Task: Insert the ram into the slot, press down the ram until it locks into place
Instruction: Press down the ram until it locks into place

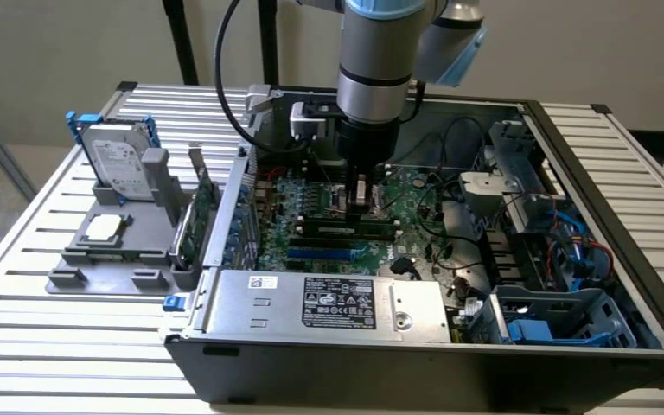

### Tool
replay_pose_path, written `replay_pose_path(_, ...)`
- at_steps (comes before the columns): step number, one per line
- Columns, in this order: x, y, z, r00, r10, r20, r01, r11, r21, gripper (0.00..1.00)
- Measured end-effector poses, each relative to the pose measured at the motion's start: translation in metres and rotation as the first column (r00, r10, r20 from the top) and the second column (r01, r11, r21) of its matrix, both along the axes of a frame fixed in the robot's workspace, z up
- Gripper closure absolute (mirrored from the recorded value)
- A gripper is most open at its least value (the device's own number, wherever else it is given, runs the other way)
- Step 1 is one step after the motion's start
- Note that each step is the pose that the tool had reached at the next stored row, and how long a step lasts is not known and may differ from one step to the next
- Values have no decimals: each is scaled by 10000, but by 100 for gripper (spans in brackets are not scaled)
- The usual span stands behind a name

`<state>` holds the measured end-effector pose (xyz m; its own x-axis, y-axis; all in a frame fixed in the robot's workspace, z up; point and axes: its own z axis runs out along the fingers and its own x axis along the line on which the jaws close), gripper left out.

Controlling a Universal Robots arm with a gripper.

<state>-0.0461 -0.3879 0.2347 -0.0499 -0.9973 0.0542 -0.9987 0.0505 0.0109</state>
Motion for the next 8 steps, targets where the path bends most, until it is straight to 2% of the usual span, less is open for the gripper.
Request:
replay_pose_path(5,-21,3,-85,10000,2,-4,-2,10000,-16,89)
replay_pose_path(8,-23,3,-94,10000,0,-3,0,10000,-8,89)
